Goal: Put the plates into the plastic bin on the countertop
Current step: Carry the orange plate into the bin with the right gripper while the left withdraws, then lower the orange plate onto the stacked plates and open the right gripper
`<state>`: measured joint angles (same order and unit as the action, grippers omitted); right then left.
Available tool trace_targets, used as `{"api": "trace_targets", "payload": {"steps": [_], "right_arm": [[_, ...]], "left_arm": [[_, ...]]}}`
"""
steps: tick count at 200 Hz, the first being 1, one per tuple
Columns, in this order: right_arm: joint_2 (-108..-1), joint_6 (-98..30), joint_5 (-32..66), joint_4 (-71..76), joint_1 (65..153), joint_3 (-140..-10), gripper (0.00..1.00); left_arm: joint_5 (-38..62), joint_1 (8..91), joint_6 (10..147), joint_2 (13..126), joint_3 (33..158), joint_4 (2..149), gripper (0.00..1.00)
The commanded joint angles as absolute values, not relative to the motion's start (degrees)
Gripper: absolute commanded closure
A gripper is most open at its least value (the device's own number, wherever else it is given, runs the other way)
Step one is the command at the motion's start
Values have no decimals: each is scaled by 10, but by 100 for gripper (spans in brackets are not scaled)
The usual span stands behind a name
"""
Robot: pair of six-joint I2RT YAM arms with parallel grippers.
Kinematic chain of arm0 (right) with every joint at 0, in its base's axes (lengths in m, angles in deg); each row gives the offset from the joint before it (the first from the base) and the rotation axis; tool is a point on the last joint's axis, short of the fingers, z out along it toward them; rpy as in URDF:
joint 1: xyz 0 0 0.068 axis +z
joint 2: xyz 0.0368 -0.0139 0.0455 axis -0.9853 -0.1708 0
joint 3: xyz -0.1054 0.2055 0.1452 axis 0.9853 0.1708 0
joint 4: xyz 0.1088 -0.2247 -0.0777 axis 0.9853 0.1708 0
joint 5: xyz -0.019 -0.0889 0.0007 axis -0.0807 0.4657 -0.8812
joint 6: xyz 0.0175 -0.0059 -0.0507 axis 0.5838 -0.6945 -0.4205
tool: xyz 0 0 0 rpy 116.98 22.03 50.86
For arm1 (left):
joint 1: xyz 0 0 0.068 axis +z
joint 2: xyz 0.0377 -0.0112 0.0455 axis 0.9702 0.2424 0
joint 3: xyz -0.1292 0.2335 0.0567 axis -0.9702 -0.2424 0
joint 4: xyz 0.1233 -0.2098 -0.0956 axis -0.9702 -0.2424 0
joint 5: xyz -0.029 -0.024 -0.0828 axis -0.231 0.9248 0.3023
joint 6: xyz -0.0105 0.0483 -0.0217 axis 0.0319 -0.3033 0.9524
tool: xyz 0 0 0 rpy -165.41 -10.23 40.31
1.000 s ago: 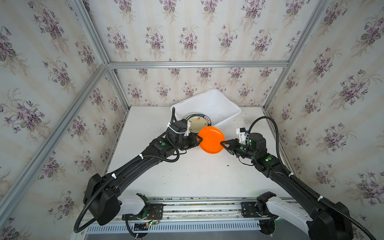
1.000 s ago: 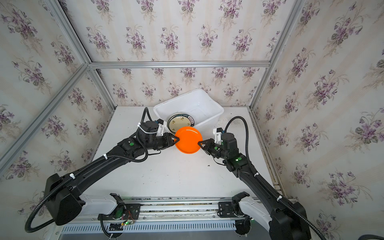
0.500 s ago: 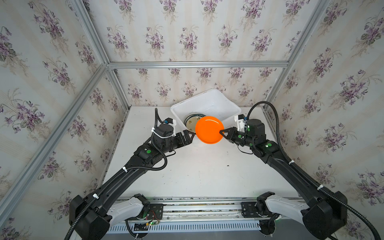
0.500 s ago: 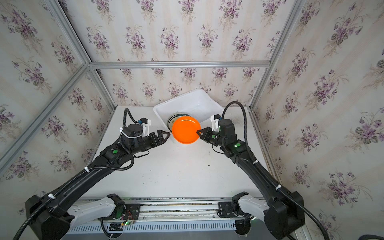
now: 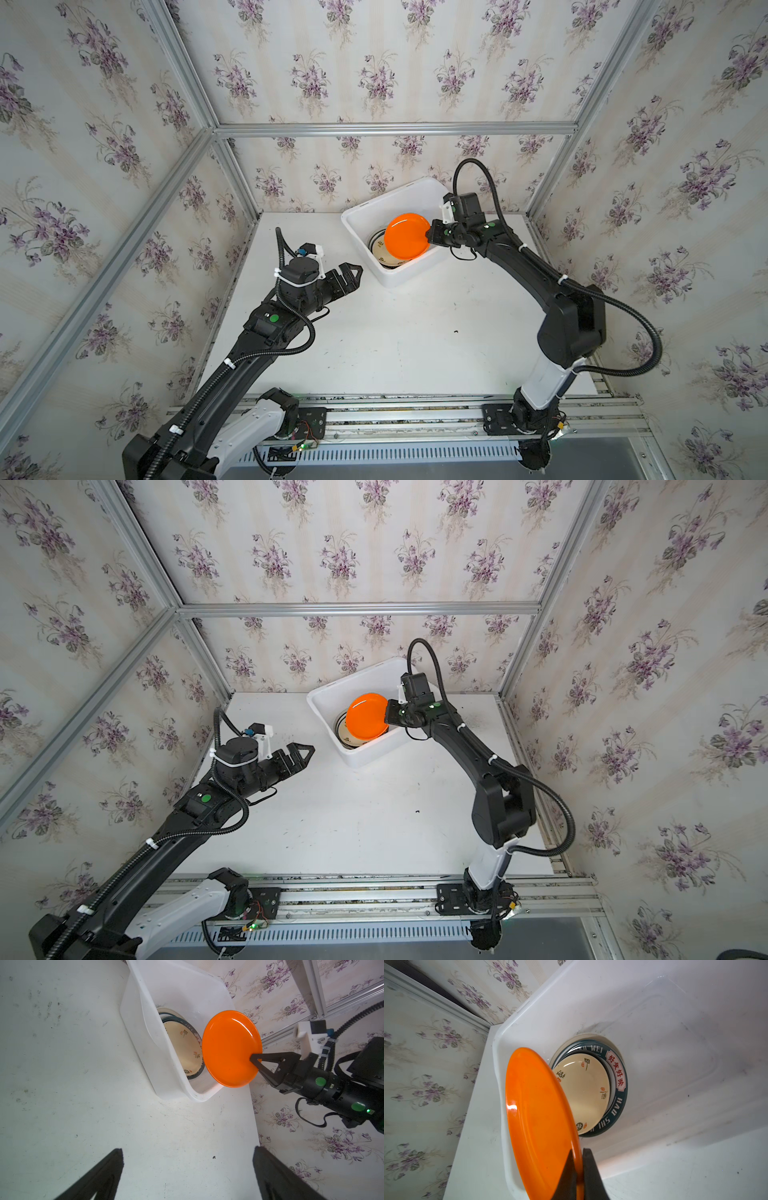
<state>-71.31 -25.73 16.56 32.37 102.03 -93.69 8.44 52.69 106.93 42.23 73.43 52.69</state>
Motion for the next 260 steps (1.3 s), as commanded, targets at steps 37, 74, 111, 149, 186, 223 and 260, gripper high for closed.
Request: {"api": "trace_targets", "payload": {"steps": [37,74,111,149,186,223,260], "right_arm": [[-864,-324,266,473,1040,-1152,100],[-934,-339,275,530,1052,-1240,100],[-965,-339,275,539,1057,-1252,100],[-992,-341,272,547,1057,-1274,100],[-1010,-348,258,561,1057,-1314,62],[-1007,-361,248,564,1057,-1352,36],[-1009,-400,303,639,1050,-1454,19]], "left_arm": [[74,538,1050,421,724,528,1],[81,558,1043,412,713,525,0],[92,578,1038,409,705,524,0],[103,586,1038,409,698,520,0],[101,589,1032,408,696,518,1],[93,596,1028,408,695,514,0],[56,603,1007,411,695,513,1]]}}
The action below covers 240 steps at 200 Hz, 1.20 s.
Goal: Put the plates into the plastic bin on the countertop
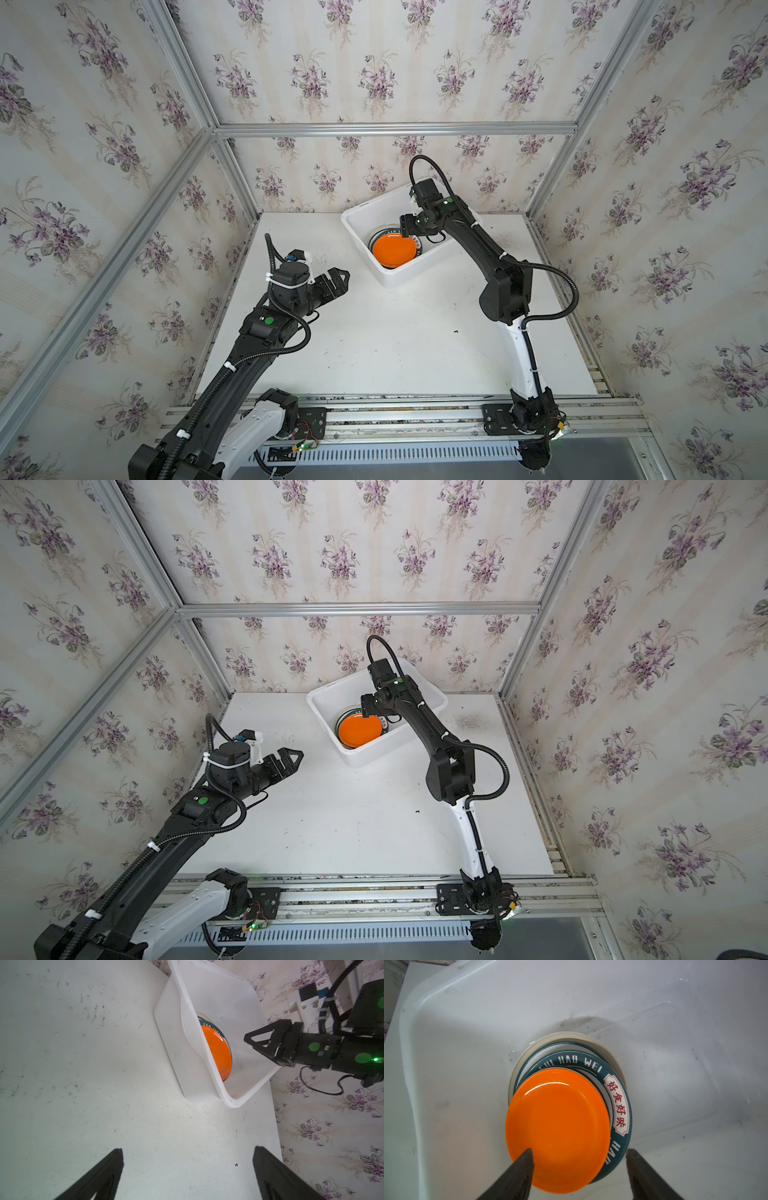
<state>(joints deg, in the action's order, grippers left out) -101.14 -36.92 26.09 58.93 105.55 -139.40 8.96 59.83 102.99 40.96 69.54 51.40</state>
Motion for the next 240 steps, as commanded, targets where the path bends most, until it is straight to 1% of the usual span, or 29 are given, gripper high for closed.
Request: {"api": "trace_targets", "payload": {"steps": [1,32,54,71,113,142,178,201,219,240], "right_arm": [[-1008,-401,304,642,1050,-1456,19],[-933,-416,313,662,1034,-1445,17],[-849,-430,333,632,1034,-1360,17],[-762,-434,337,572,1033,-1234,17],[-515,-434,325,361,1020,-890,11],[-382,-431,357,251,1012,-716,9],[-300,-467,399,207,998,-599,8],[-253,-498,440,126,994,-505,8],[-224,-518,477,48,992,-427,8],[-214,-511,493,24,988,-378,8]], "left_arm": [[54,603,1007,411,695,513,1],[4,616,982,403,694,512,0],[-64,622,956,393,687,512,0],[-104,631,944,388,678,512,0],[-134,652,923,384,665,521,0],[-176,655,913,362,626,557,0],[-245,655,884,275,527,635,0],[-264,655,857,225,485,669,0],[-269,655,819,187,426,743,1],[-268,655,747,141,343,843,0]]}}
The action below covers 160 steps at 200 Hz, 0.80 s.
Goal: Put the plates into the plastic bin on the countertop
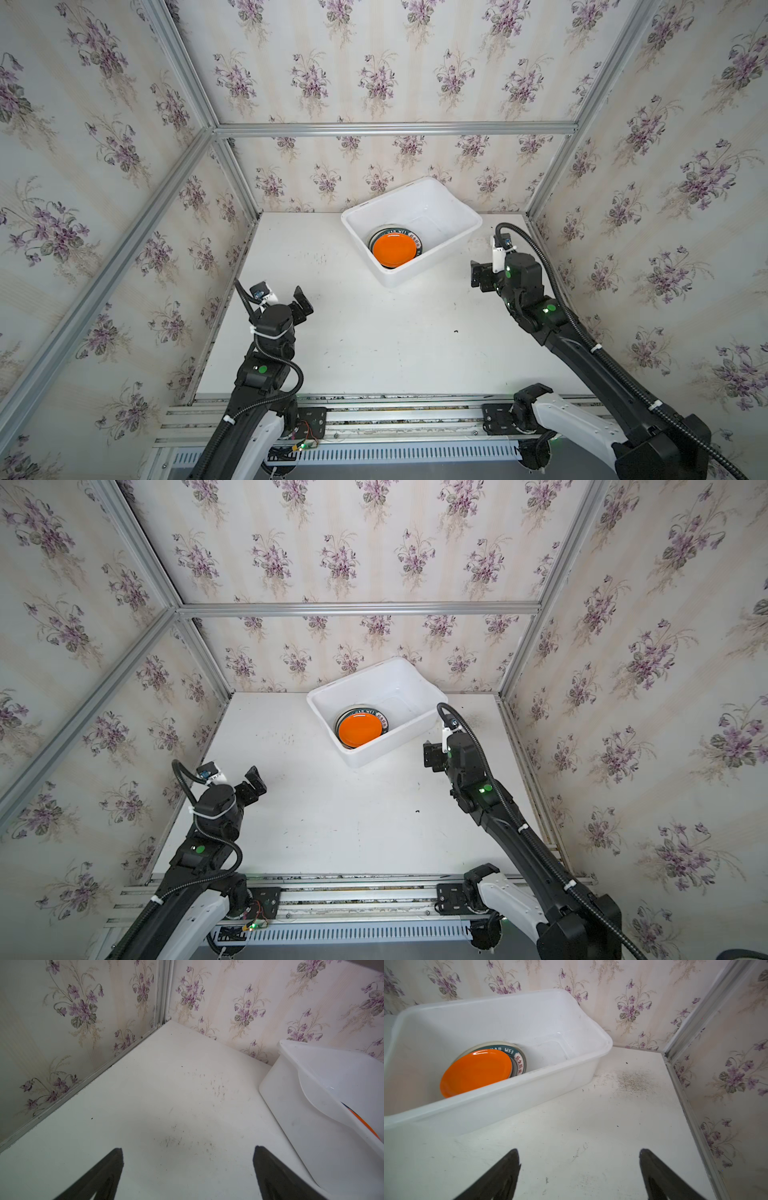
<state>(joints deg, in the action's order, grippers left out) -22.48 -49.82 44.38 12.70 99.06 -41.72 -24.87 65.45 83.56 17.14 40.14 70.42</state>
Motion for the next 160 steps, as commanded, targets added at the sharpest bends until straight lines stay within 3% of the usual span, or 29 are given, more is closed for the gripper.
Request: {"api": "trace_targets", "payload": {"steps": [1,33,95,160], "right_arm": [[-214,-511,494,22,988,-377,8],[-215,-502,526,-66,987,-294,8],[-216,-486,585,-239,977,-165,8],[-274,-492,579,-331,929,-121,8]], "left_arm": [[-267,655,745,139,340,847,1],[-257,659,702,144,286,924,1],[-207,668,665,285,300,1018,0],[-179,691,662,303,255,1135,0]]}}
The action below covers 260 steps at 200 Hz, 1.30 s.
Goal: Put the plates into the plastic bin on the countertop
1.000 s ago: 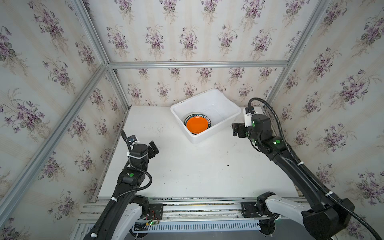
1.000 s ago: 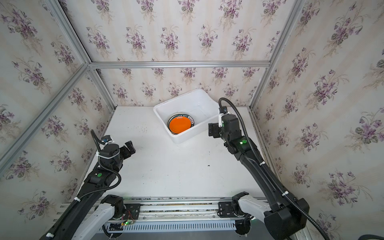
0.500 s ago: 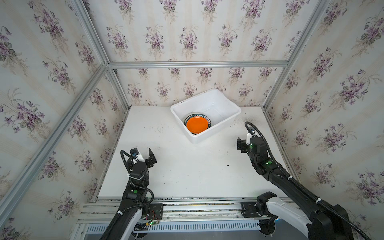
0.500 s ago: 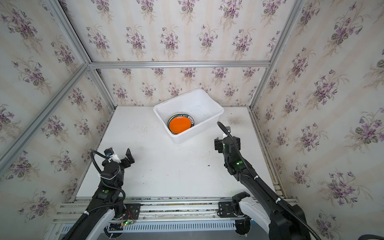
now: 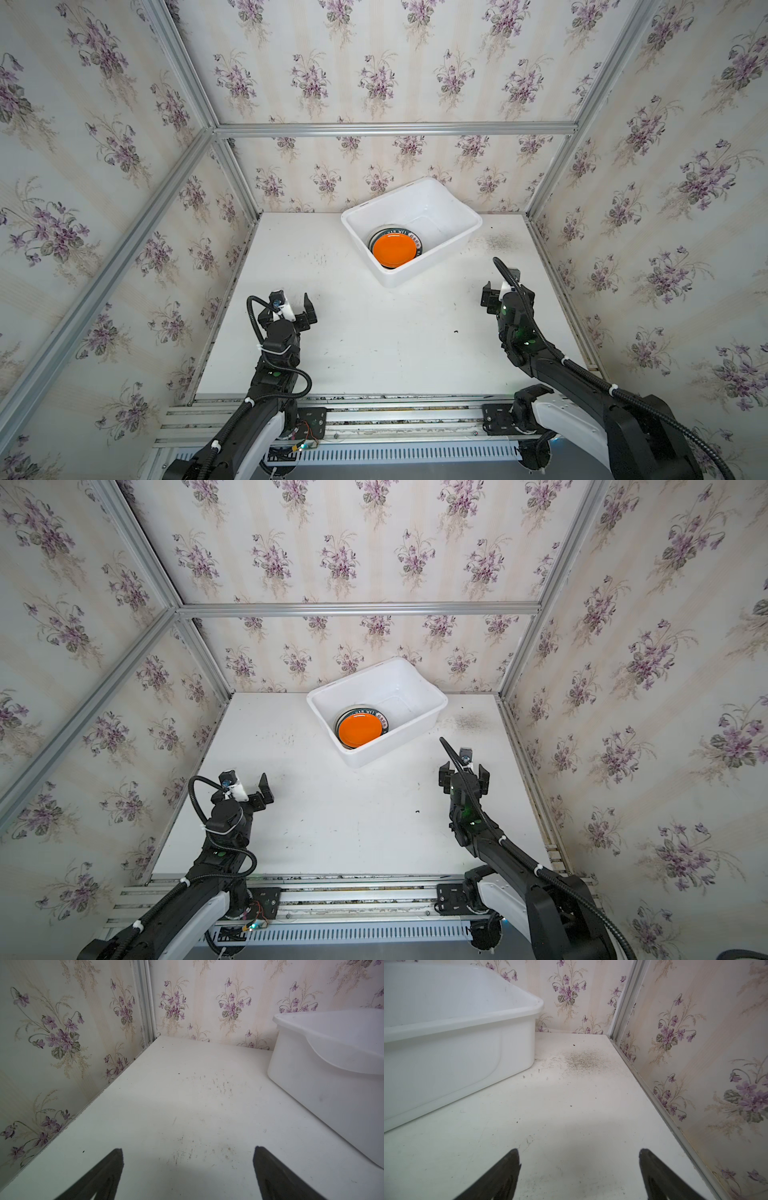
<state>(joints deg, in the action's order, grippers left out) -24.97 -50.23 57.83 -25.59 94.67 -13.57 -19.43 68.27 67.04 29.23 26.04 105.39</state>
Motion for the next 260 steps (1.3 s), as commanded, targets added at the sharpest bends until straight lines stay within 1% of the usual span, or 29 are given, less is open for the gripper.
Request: {"api": "trace_targets", "payload": {"steps": [1,27,55,72,92,126,152,169,182,197,217,237,249,254,260], "right_arm": [[-275,-491,578,-332,927,-120,8],[-336,-467,569,-383,899,-116,8],[-386,-473,559,-432,892,-128,8],[-398,-479,555,-392,890,-157,8],[-414,-502,539,-409,887,-162,8],[-443,-525,546,-502,882,-142,8],[-508,-535,546,-595,876,-136,8],[-488,-525,531,-506,875,-163,8],[-504,-527,530,-525,870,-167,8],[-497,-524,517,-497,869,-174,8],[-501,-519,498,-491,859,-179,7],[-506,-517,453,-491,844,-182,7],[-512,-515,409,-485,833,-181,7],[-531,-515,402,-514,831,-174,7],[-568,-527,403,-600,831,-160,7]], "left_arm": [[-179,691,662,304,255,1136,0],[-169,699,658,347,276,1149,0],[-151,706,655,396,301,1162,0],[-139,710,653,417,304,1185,0],[-130,711,658,439,307,1213,0],[-115,711,643,480,346,1192,0],[-113,711,627,492,346,1211,0],[-103,714,618,499,336,1243,0],[-100,716,612,525,327,1289,0],[-89,717,606,558,333,1311,0],[-61,718,594,576,356,1290,0],[-50,719,588,630,387,1268,0],[-45,735,606,638,395,1267,0],[-43,740,614,635,401,1249,0],[-41,742,616,631,404,1233,0]]}}
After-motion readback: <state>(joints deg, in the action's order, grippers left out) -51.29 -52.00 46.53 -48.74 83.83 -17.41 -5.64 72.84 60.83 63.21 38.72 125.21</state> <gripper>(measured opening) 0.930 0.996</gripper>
